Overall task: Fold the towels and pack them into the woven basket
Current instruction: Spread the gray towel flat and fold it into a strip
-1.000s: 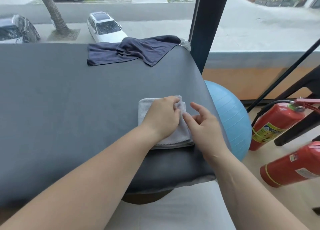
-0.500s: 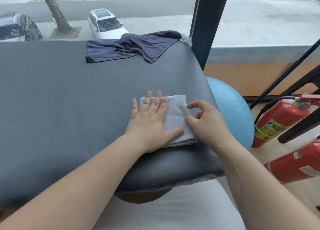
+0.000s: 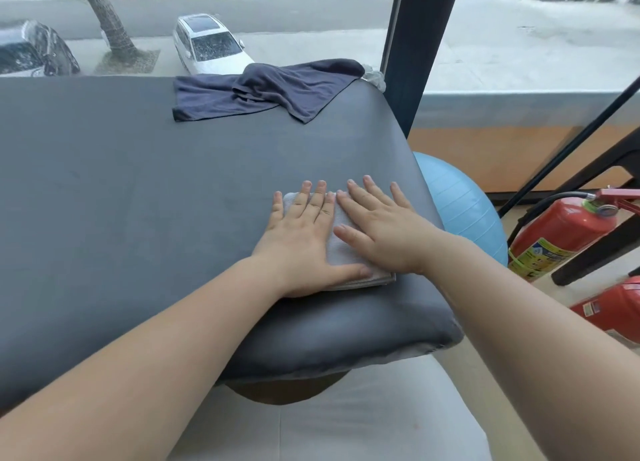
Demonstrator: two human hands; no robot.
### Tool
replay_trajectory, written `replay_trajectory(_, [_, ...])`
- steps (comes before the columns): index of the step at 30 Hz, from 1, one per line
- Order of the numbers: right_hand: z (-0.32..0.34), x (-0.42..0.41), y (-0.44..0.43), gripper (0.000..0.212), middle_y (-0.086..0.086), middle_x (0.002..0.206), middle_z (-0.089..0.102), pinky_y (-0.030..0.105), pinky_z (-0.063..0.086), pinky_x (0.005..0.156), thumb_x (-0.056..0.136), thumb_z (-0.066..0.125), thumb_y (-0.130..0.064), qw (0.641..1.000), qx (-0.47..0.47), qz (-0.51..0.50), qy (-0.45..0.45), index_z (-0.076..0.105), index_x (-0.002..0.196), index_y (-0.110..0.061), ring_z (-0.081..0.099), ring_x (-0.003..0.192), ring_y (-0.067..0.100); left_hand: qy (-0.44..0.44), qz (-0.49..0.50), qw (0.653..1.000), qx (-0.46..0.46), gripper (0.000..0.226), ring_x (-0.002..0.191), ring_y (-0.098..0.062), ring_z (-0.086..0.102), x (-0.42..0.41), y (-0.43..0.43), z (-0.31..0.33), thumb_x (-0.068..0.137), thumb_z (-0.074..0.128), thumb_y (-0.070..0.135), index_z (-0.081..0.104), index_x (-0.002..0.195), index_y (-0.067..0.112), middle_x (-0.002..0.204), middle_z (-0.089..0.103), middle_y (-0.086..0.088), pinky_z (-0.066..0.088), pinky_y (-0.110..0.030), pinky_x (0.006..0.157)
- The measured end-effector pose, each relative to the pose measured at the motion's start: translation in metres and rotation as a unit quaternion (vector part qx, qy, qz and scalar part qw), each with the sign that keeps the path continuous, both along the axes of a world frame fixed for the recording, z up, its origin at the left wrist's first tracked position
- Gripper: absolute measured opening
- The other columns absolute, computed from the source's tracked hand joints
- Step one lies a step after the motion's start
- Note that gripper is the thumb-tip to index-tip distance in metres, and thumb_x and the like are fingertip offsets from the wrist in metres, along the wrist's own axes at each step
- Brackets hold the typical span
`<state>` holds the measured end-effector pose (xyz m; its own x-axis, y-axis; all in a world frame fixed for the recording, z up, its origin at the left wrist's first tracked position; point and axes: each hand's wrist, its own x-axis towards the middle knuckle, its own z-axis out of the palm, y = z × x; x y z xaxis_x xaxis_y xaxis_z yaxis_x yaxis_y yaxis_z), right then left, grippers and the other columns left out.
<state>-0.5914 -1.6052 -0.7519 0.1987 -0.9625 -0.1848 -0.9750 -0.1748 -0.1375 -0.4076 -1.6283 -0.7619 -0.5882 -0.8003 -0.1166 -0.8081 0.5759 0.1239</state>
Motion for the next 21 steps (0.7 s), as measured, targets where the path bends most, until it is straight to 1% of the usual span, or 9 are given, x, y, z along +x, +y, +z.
replay_trajectory(3, [-0.002, -0.007, -0.005, 0.064, -0.001, 0.167, 0.013, 0.042, 0.003, 0.125, 0.1, 0.022, -0.064, 0.999, -0.022, 0.019, -0.031, 0.011, 0.159, -0.041, 0.003, 0.155, 0.022, 0.02, 0.034, 0.999, -0.021, 0.115, 0.15, -0.017, -0.025, 0.011, 0.007, 0.007, 0.074, 0.018, 0.089, -0.008, 0.159, 0.016, 0.166, -0.02, 0.0, -0.013, -0.055, 0.12])
replay_trajectory(5, [-0.003, -0.006, 0.004, 0.067, 0.0, 0.16, 0.024, 0.034, 0.012, 0.122, 0.097, 0.024, -0.068, 0.999, -0.025, 0.002, -0.047, 0.018, 0.159, -0.04, 0.017, 0.148, 0.023, 0.043, 0.071, 0.996, -0.024, 0.107, 0.151, -0.018, -0.02, 0.023, 0.014, 0.011, 0.079, 0.02, 0.082, -0.006, 0.159, 0.017, 0.167, -0.015, 0.0, -0.012, -0.053, 0.121])
replay_trajectory(7, [-0.004, 0.004, 0.02, 0.077, 0.002, 0.153, 0.031, 0.034, 0.02, 0.118, 0.091, 0.016, -0.075, 0.999, -0.032, -0.033, -0.027, 0.019, 0.159, -0.038, 0.026, 0.14, 0.025, 0.06, 0.1, 0.993, -0.021, 0.104, 0.152, -0.018, -0.015, 0.037, 0.02, 0.016, 0.08, 0.02, 0.081, -0.003, 0.159, 0.018, 0.167, -0.009, 0.001, -0.01, -0.051, 0.122])
replay_trajectory(10, [0.001, 0.029, 0.053, 0.093, 0.005, 0.132, 0.045, 0.042, 0.036, 0.101, 0.083, 0.001, -0.079, 0.992, -0.064, -0.099, 0.047, 0.025, 0.158, -0.03, 0.041, 0.12, 0.028, 0.065, 0.131, 0.989, -0.006, 0.104, 0.154, -0.018, -0.007, 0.058, 0.022, 0.023, 0.079, 0.022, 0.082, 0.003, 0.16, 0.02, 0.168, 0.002, 0.003, -0.004, -0.049, 0.123])
replay_trajectory(13, [0.019, 0.061, 0.088, 0.099, 0.001, 0.117, 0.054, 0.041, 0.041, 0.083, 0.079, -0.003, -0.081, 0.991, -0.038, -0.106, 0.072, 0.03, 0.155, -0.026, 0.053, 0.107, 0.026, 0.067, 0.139, 0.988, 0.017, 0.108, 0.153, -0.019, 0.004, 0.074, 0.02, 0.028, 0.073, 0.027, 0.086, 0.011, 0.159, 0.023, 0.166, 0.011, 0.004, 0.005, -0.046, 0.124])
replay_trajectory(15, [0.028, 0.07, 0.1, 0.095, -0.005, 0.106, 0.056, 0.037, 0.043, 0.076, 0.077, -0.002, -0.081, 0.995, -0.018, -0.078, 0.059, 0.042, 0.146, -0.032, 0.057, 0.102, 0.022, 0.065, 0.128, 0.989, 0.03, 0.114, 0.151, -0.019, 0.013, 0.083, 0.017, 0.03, 0.066, 0.03, 0.092, 0.017, 0.158, 0.025, 0.164, 0.018, 0.005, 0.013, -0.042, 0.124])
replay_trajectory(17, [0.036, 0.069, 0.093, 0.079, -0.007, 0.09, 0.048, 0.036, 0.046, 0.071, 0.081, 0.004, -0.079, 0.995, -0.058, -0.075, 0.038, 0.058, 0.117, -0.035, 0.057, 0.094, 0.021, 0.055, 0.108, 0.991, 0.058, 0.112, 0.15, -0.017, 0.015, 0.088, 0.012, 0.031, 0.067, 0.045, 0.089, 0.02, 0.157, 0.028, 0.163, 0.02, 0.008, 0.017, -0.04, 0.123])
replay_trajectory(19, [0.041, 0.063, 0.075, 0.065, -0.005, 0.097, 0.048, 0.038, 0.049, 0.077, 0.088, 0.021, -0.073, 0.989, -0.116, -0.084, 0.028, 0.061, 0.115, -0.029, 0.054, 0.097, 0.023, 0.042, 0.087, 0.993, 0.067, 0.108, 0.149, -0.017, 0.017, 0.09, 0.006, 0.033, 0.07, 0.057, 0.082, 0.021, 0.157, 0.028, 0.162, 0.022, 0.009, 0.019, -0.04, 0.122])
replay_trajectory(21, [0.042, 0.056, 0.053, 0.063, 0.001, 0.128, 0.048, 0.039, 0.046, 0.096, 0.092, 0.043, -0.066, 0.991, -0.116, -0.065, -0.008, 0.049, 0.141, -0.025, 0.049, 0.118, 0.025, 0.026, 0.072, 0.995, 0.062, 0.111, 0.148, -0.018, 0.018, 0.089, -0.005, 0.038, 0.068, 0.063, 0.08, 0.022, 0.157, 0.028, 0.16, 0.026, 0.008, 0.021, -0.041, 0.121])
